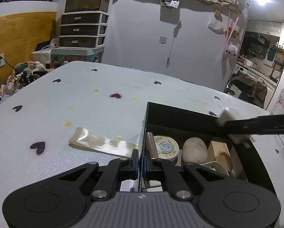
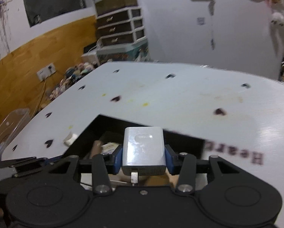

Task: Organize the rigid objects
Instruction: 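Lower the charger into the black box and release it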

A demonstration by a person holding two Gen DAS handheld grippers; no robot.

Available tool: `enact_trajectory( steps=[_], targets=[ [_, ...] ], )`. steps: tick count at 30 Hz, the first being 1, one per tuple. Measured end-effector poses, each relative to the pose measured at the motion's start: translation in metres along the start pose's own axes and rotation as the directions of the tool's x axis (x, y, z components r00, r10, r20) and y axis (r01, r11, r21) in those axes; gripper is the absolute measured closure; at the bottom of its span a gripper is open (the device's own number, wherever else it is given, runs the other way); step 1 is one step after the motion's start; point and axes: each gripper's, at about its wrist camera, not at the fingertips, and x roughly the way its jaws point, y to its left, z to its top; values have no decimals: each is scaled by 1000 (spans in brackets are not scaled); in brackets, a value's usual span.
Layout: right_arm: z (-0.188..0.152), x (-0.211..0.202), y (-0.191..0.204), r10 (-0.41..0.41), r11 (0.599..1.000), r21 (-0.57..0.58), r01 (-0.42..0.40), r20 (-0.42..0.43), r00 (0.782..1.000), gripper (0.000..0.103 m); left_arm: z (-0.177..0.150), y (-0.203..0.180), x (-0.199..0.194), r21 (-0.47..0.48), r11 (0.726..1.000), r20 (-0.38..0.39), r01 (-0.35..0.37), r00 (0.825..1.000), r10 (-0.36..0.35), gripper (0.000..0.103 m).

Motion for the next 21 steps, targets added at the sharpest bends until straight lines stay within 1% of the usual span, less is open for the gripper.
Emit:
enact_trajectory(
  steps=[2,4,9,13,15,16,19,21],
  targets=[
    [2,14,12,18,1000,0,-18,-41,999,57,0,0,0,1,1000,0,-1,1000,1,98],
    [5,30,24,11,1000,-14,-12,-74,997,57,0,0,0,1,1000,0,-1,1000,1,98],
    [9,57,44,19,999,-31,-23,-120,993,57,0,-2,0,3,1000,-3,1,1000,-1,98],
    [9,68,48,-4,999,-36,-1,-132,991,57,0,-2,0,2,1000,-4,7,1000,-7,98],
    [9,68,47,-11,1000,-28,8,-125,992,55,1,-2,-1,1,1000,-4,8,1000,-8,98],
    [10,67,47,-13,1000,-28,10,-115,993,53,1,-3,-1,2,1000,-4,8,1000,-8,98],
    [11,60,48,-5,999,-42,1,-94,996,48,1,-2,-1,3,1000,-5,8,1000,-8,98],
    [11,56,48,-3,999,-42,-1,-90,996,46,1,-3,-1,3,1000,-5,6,1000,-6,98]
  ],
)
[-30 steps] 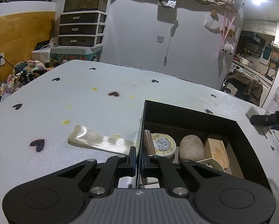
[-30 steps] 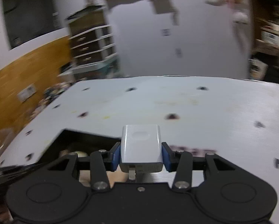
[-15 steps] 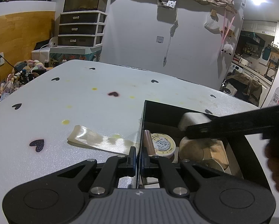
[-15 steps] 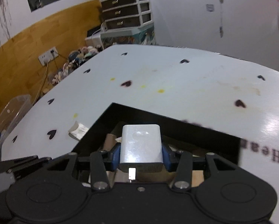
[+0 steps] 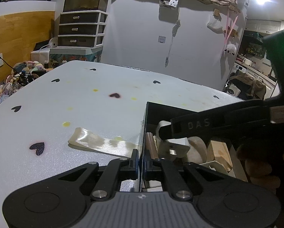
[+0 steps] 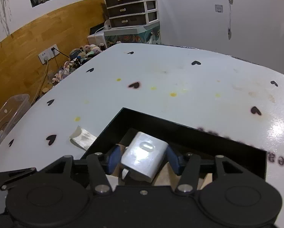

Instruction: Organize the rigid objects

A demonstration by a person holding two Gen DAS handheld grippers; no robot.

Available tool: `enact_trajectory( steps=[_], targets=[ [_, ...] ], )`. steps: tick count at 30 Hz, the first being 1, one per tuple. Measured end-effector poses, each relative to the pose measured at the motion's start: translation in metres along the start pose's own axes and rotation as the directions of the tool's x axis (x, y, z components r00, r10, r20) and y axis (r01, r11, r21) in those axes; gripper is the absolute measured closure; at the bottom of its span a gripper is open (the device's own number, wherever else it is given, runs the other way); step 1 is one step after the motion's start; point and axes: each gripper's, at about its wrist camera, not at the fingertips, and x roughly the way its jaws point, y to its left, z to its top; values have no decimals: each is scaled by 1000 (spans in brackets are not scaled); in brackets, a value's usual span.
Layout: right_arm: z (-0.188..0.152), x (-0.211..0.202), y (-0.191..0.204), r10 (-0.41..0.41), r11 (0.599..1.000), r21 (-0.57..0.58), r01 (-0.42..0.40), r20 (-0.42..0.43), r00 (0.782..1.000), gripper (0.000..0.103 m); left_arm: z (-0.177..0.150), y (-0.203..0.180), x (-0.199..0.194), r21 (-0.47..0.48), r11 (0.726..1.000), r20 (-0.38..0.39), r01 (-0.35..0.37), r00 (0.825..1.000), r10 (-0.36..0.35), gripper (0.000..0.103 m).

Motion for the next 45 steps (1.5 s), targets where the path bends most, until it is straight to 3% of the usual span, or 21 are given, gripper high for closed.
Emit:
enact_trajectory(
  steps=[11,17,24,29,35,39,42,45],
  targets=[
    [-3,-20,-3,-20,1000,7,20,40,999,33,0,0,0,-1,1000,0,-3,1000,3,98],
    [-13,-48,-10,-32,999,17,31,100,994,24,0,0,0,-1,1000,0,-2,1000,2,98],
    [-36,-86,-25,-61,997,48,54,175,983,20,0,0,-1,1,1000,2,-3,1000,3,99],
    [-61,-111,-34,-88,994,83,71,228,970,16,0,1,-2,13,1000,4,-1,1000,1,99],
    [-90,-134,-33,-152,987,88,131,307,939,9,0,0,-8,22,1000,16,-1,1000,0,97],
    [-104,-146,-35,-176,983,105,148,334,926,6,-2,-4,-36,31,999,83,-16,996,14,95],
    [-113,-152,-35,-195,980,111,167,345,918,4,-4,-6,-57,32,999,123,-11,992,7,84],
    [-124,-160,-33,-217,976,100,193,364,906,2,-11,-8,-77,24,1000,152,-14,988,10,63]
  ],
)
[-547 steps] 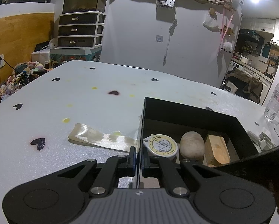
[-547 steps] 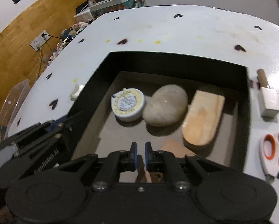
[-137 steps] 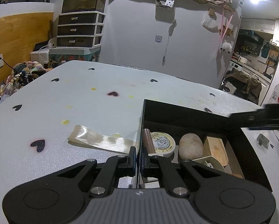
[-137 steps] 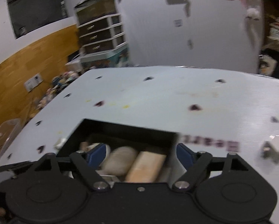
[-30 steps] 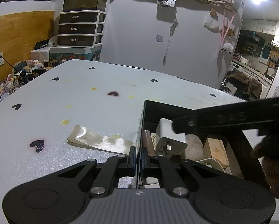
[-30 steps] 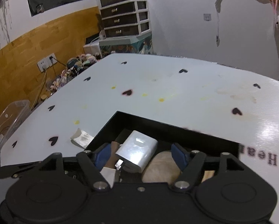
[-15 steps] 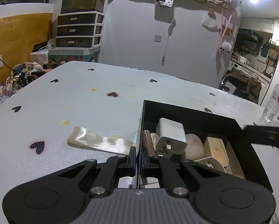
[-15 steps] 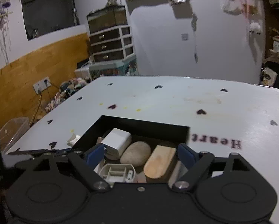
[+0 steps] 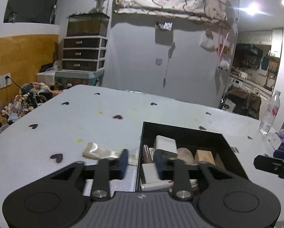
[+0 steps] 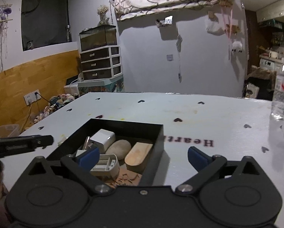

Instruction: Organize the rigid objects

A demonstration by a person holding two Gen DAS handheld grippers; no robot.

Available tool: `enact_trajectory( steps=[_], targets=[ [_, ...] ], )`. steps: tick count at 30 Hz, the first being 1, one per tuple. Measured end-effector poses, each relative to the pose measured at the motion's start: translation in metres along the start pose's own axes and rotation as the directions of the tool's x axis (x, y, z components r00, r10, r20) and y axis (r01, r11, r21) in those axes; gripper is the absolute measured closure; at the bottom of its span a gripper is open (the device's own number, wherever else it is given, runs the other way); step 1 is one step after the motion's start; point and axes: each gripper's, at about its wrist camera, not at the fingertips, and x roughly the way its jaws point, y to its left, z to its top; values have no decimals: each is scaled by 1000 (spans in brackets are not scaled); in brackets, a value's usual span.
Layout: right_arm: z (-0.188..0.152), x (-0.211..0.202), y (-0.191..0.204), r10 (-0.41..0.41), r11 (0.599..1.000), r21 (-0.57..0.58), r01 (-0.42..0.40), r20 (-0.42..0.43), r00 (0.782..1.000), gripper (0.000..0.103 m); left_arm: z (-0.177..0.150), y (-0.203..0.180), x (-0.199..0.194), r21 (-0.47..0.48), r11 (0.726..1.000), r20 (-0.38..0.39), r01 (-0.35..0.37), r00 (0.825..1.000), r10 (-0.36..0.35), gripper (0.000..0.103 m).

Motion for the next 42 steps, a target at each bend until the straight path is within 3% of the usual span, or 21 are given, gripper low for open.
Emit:
enact_trajectory(
  steps=[2,8,16,20,42],
  targets=[
    [-5,-8,-2,-20,1000,-7,20,12,1000,1,-5,-3,-11,2,1000,15,0,1000,0,47],
    [-17,-30,-7,-80,997,-8,81,44,996,0,-21,-18,-39,51,999,49,-3,999,1,20],
    [-28,-49,-10,-136,991,-5,136,58,989,0,-31,-26,-59,60,998,78,-11,997,7,4],
    [-31,-55,-8,-155,988,-15,157,63,986,0,-36,-27,-65,49,999,86,-15,996,10,0],
    [-35,-68,-1,-163,986,-21,165,70,984,0,-42,-33,-73,63,997,95,-52,994,46,0]
  ],
)
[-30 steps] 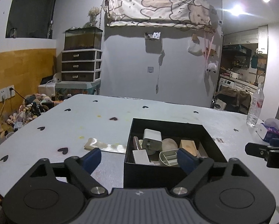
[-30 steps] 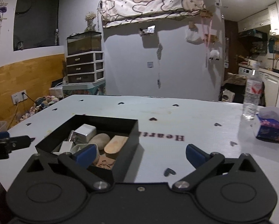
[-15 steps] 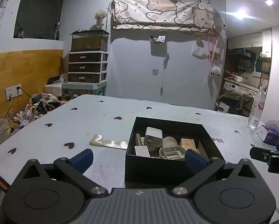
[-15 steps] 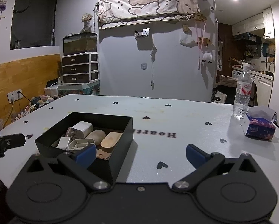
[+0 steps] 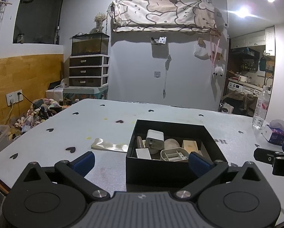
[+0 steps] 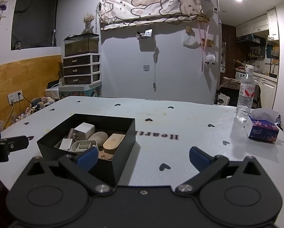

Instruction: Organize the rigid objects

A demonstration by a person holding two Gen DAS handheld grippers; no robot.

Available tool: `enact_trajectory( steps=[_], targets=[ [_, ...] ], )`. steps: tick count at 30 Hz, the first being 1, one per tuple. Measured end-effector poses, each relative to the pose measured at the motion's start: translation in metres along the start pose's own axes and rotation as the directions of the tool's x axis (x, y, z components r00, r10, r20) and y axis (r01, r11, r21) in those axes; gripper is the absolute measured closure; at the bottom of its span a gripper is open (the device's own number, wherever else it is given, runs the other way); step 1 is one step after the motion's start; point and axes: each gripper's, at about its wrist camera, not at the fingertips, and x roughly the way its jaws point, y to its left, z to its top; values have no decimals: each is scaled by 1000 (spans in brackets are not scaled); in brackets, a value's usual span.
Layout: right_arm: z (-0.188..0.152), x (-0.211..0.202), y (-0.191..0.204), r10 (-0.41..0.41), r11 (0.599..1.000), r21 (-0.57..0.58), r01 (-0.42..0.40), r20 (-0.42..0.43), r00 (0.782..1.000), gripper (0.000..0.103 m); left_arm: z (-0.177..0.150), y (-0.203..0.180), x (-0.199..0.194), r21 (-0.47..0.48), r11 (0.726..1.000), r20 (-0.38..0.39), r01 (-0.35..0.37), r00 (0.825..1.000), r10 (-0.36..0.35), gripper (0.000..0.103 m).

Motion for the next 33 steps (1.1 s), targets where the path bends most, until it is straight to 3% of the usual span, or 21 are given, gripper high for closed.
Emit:
enact_trajectory(
  steps=[33],
  targets=[
    [-2,1,-2,2,1000,8,-2,-6,1000,0,2,-1,-1,6,1000,4,-3,1000,3,0]
  ],
)
